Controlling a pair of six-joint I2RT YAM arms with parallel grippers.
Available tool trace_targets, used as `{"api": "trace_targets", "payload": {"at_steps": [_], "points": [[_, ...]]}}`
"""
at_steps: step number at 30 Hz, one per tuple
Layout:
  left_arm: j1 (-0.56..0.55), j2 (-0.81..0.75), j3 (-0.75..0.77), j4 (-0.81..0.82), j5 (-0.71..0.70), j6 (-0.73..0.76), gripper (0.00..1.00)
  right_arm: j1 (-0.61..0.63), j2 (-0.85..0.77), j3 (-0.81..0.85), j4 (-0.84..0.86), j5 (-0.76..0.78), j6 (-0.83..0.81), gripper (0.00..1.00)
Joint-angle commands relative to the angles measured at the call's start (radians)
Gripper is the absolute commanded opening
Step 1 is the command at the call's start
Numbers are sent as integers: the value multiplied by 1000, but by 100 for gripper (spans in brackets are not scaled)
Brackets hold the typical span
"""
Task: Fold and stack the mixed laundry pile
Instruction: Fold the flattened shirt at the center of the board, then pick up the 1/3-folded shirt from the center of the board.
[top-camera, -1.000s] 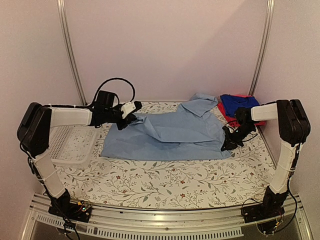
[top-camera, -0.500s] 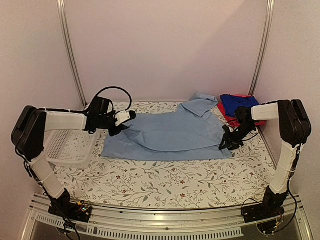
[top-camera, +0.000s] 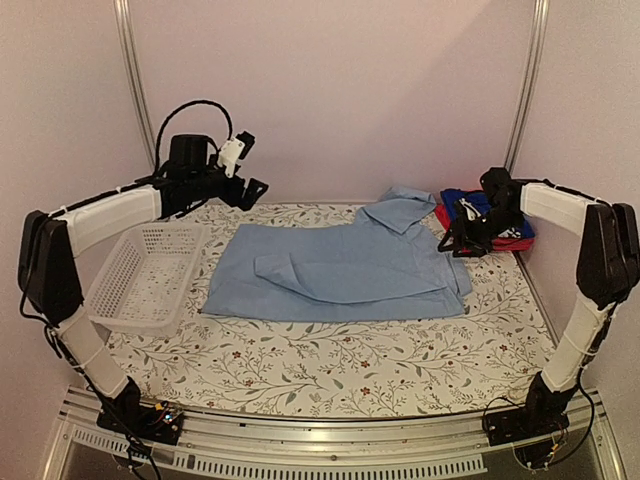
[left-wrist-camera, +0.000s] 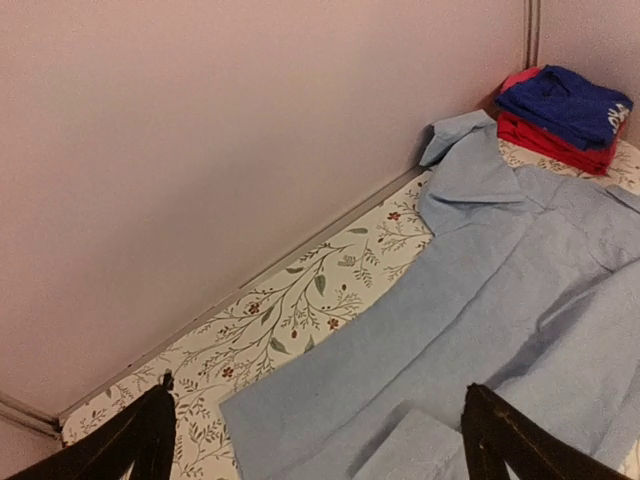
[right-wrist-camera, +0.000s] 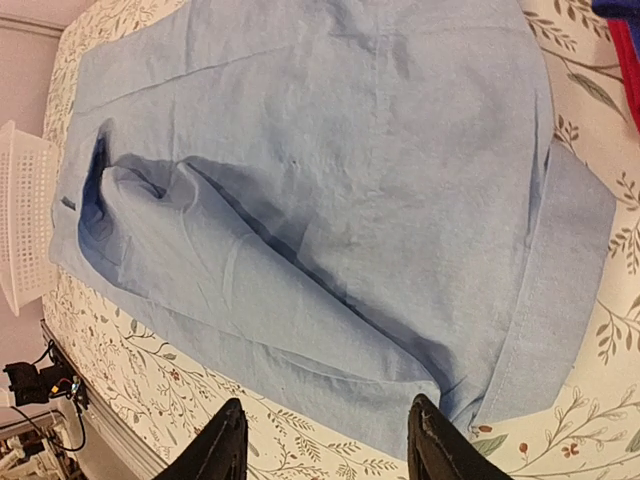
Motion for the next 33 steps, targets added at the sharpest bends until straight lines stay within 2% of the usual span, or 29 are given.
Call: {"api": "trace_targets", "payload": {"at_steps": [1, 3, 5, 7, 13, 16, 21, 24, 27, 33], "points": [[-112, 216, 226, -198, -95, -215, 100, 9, 89, 66, 45, -92, 20, 51], [-141, 367, 415, -385, -171, -275, 100, 16, 118, 85, 60, -105, 23, 51], [-159, 478, 534, -493, -135, -337, 100, 29, 140, 96, 69, -116, 26, 50], [-194, 548, 588, -536, -145, -367, 100, 46, 165, 98, 83, -124, 30, 49], [-269, 679, 695, -683, -321, -417, 100, 133, 242, 79, 119, -127, 41, 47], [-269, 682, 656, -738, -375, -447, 100, 147, 279, 56, 129, -118, 46, 46], [-263, 658, 501, -772, -426, -423, 100, 146, 318, -6, 142, -83, 47, 46], [-244, 644, 462, -836, -509, -440, 100, 146, 342, -38, 136, -46, 36, 46], [-221, 564, 389, -844, -577, -488, 100, 146, 349, -69, 137, -29, 37, 46], [-183, 357, 156, -770, -585, -540, 100, 140, 339, -104, 135, -7, 35, 45]]}}
